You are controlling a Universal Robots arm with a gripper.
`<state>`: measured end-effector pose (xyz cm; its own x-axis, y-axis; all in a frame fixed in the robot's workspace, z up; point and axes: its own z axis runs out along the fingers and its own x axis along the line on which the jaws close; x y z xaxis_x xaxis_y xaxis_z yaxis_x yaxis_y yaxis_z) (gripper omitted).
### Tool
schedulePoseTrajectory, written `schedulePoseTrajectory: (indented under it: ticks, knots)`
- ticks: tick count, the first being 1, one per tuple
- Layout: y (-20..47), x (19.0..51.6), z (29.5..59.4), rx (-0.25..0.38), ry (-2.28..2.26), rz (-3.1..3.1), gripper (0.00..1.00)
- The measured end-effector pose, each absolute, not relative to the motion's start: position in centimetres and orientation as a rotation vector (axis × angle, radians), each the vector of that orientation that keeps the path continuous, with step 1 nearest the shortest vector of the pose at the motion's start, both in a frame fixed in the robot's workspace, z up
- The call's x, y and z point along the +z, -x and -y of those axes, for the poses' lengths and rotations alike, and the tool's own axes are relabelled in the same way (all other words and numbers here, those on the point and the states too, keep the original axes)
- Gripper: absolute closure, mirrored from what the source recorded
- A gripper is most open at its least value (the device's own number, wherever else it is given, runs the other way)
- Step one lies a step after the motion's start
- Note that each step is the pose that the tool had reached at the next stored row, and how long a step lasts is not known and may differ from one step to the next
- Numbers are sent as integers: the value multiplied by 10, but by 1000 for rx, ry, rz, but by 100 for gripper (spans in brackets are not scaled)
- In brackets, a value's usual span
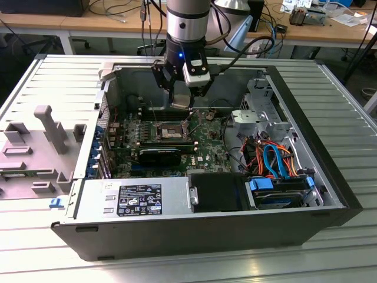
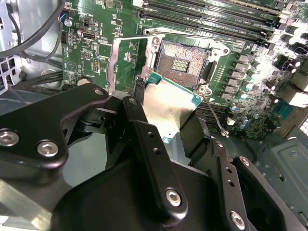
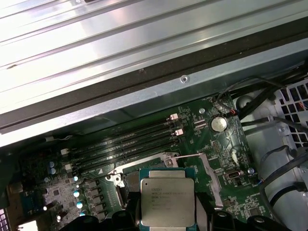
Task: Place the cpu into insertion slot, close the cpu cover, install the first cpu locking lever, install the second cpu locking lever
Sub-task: 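Place the cpu into insertion slot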
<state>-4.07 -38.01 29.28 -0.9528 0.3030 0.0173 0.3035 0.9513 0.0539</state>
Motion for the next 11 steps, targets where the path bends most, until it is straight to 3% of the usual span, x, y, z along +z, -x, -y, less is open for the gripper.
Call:
schedulePoseTrajectory:
  ticks: [11]
  knots:
    - [41,292,380,-87,489,3093,46]
